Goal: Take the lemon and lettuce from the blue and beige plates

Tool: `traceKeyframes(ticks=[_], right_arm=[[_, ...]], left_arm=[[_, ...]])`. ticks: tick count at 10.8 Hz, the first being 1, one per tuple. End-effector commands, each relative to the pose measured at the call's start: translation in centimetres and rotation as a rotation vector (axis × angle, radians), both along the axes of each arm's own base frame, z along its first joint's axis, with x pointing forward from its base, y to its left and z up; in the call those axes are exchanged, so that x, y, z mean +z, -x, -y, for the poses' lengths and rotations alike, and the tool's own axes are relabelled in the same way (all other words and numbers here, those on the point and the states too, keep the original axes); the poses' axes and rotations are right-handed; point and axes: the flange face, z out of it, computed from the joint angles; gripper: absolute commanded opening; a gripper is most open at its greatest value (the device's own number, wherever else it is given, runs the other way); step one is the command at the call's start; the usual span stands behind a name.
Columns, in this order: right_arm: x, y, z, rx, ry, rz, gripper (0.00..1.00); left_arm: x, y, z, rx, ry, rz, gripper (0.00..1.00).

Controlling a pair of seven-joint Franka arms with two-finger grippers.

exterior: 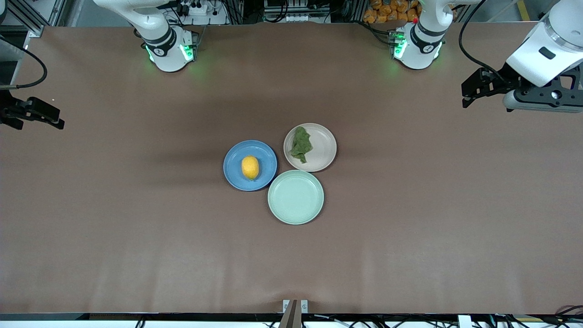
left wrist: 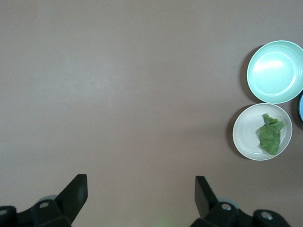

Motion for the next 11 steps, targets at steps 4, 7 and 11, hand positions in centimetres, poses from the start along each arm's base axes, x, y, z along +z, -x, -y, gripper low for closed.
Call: traceKeyframes(ticks=[4, 7, 11], right_arm=[[0.2, -0.1, 0.3, -0.012, -0.019, -0.004, 1.00], [0.2, -0.1, 0.3, -0.012, -0.019, -0.004, 1.00], [0.2, -0.1, 0.3, -0.011, -0.019, -0.004, 1.00]], left_arm=[[0.4, 0.2, 0.3, -0.023, 0.003, -0.007, 1.00], [-0.1, 0.2, 0.9, -0.024, -0.003, -0.015, 1.00], [-0.2, 0.3, 1.0, -0.026, 0.007, -0.020, 1.00]])
